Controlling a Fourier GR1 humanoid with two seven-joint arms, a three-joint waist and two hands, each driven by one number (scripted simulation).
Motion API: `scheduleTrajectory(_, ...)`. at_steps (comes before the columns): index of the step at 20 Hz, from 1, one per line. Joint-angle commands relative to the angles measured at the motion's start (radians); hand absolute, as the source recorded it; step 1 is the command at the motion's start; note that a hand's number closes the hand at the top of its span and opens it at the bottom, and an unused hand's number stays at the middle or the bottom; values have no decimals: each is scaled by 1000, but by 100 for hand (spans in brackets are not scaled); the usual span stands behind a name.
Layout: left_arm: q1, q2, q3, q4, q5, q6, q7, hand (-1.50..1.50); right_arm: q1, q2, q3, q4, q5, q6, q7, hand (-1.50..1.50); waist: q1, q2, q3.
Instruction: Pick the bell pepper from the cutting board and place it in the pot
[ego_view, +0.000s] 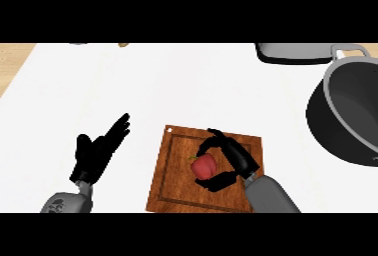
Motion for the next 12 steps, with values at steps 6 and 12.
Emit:
scheduleTrajectory(6, 94, -19, -28, -101, -44, 13, 16, 0, 2, 23, 41, 176, -52, -82, -240, 150, 3, 8, 4)
scheduleTrajectory(12, 58, 5, 50, -27, -4, 14, 9, 0, 212, -87, -223, 19, -211, -297, -233, 150, -103, -6, 3)
